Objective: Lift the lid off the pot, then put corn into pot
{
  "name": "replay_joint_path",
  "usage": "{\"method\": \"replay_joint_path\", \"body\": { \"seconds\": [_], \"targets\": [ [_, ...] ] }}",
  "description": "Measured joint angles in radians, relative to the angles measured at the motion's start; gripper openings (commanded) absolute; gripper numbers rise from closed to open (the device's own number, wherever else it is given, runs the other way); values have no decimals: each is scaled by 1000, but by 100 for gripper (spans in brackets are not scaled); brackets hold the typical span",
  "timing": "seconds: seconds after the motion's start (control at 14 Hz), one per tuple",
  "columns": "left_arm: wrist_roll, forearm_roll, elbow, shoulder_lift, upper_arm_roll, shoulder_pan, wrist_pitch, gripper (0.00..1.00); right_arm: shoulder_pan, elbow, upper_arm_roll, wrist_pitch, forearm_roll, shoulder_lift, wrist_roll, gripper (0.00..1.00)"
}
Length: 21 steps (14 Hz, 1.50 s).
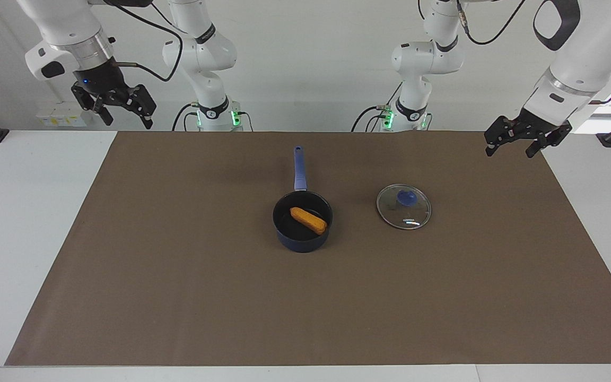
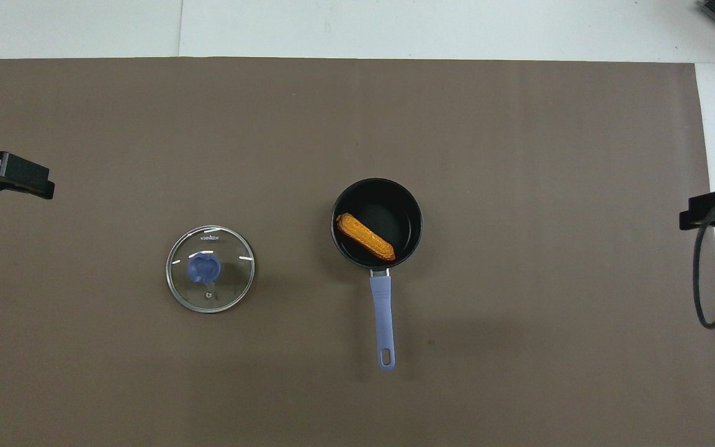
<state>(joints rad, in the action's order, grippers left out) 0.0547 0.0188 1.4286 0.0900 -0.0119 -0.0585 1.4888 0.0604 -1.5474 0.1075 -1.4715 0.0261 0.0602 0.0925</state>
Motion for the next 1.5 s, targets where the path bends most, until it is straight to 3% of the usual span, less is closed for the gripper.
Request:
{"method": "replay_joint_path", "body": {
  "seconds": [0.57,1.5],
  "targets": [
    [0,0,2,-7,-9,1,-5,100,0,45,-6,0,6,46,0,100],
    [1,0,-33,-13,-4,1,-64,100,2,43,-10,6,4,48,0,100]
  ]
}}
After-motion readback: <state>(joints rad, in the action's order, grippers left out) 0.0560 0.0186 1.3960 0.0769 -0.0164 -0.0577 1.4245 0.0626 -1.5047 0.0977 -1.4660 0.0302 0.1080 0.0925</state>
